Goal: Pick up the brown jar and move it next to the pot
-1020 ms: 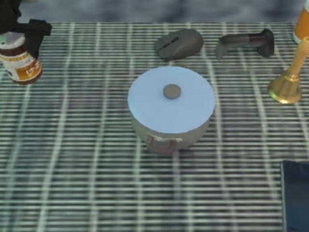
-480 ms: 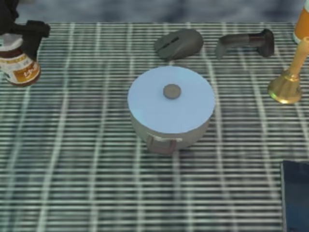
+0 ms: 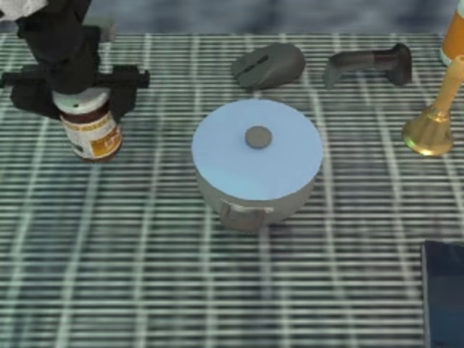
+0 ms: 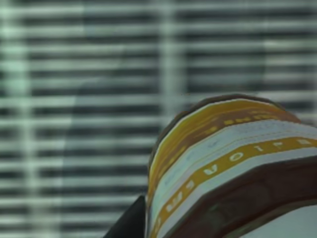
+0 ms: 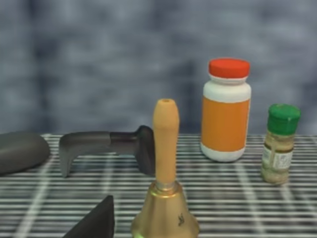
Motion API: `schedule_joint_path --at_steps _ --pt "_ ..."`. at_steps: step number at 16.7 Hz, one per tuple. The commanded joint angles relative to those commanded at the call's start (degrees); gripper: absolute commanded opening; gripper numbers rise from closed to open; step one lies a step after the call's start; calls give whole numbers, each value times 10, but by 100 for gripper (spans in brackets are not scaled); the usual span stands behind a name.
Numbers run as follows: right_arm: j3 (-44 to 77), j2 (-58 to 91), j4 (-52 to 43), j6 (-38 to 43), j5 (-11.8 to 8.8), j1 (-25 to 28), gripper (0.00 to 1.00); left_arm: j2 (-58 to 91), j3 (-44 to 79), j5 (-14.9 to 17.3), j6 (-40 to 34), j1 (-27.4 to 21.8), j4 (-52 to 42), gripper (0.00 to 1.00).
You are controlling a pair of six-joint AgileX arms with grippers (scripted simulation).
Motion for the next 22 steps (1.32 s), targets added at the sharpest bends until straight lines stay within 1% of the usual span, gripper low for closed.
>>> schedule_joint_path --at_steps 2,4,9,15,19,22 --pt "0 0 0 0 0 0 100 -10 -36 -9 -45 -28 23 0" --pt "0 0 0 0 0 0 100 -16 -57 -14 -68 -44 36 0" --pt "0 0 0 0 0 0 100 -13 -60 -14 -69 -43 38 0" --pt "0 0 0 0 0 0 100 20 -113 -14 -66 -42 129 0" --pt "0 0 0 0 0 0 100 23 -116 -14 -67 -42 134 0" --pt "0 0 0 0 0 0 100 23 -116 -14 -67 -42 134 23"
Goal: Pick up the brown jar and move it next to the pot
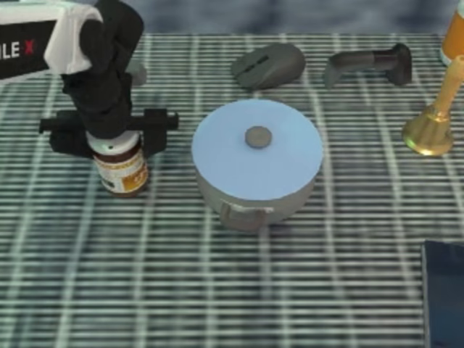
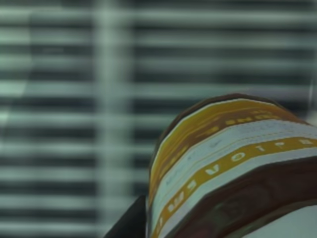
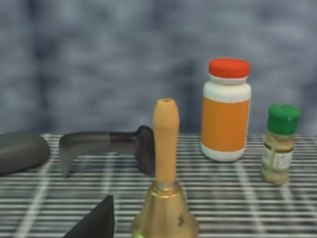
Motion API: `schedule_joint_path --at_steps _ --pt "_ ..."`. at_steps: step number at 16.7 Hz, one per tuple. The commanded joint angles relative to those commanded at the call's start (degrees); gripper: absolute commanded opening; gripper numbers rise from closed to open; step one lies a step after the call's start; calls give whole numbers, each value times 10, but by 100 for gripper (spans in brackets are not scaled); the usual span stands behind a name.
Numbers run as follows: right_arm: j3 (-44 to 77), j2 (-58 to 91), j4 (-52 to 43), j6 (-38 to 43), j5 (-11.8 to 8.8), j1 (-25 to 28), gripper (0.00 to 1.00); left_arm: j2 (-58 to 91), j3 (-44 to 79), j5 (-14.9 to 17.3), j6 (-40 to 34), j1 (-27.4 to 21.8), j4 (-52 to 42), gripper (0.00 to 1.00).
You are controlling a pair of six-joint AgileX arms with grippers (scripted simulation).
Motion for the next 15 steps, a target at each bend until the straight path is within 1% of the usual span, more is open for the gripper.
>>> schedule_joint_path --at_steps 10,11,15 --pt "0 0 0 0 0 0 100 0 0 0 0 0 0 98" --pt "0 0 0 0 0 0 100 0 0 0 0 0 0 100" --pt "0 0 0 0 0 0 100 0 0 0 0 0 0 100"
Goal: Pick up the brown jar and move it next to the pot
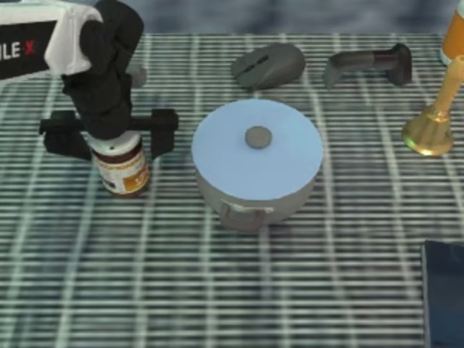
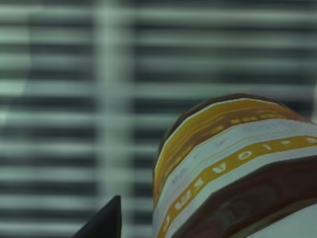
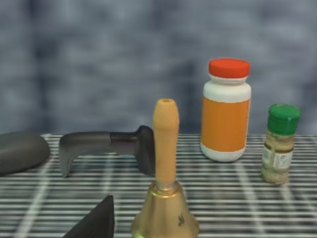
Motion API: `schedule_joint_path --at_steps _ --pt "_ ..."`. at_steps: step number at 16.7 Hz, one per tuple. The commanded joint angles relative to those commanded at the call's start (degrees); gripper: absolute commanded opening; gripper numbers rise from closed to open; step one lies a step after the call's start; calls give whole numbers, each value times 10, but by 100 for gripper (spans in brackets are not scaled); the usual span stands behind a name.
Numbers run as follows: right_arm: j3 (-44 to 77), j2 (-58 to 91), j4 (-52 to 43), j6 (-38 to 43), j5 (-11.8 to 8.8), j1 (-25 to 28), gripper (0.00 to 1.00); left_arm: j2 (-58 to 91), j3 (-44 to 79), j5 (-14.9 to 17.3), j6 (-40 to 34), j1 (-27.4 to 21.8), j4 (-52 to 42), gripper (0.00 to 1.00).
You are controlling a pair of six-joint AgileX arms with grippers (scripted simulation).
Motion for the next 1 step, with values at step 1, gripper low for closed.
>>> schedule_joint_path --at_steps 1 --pt "0 0 0 0 0 0 100 0 0 0 0 0 0 100"
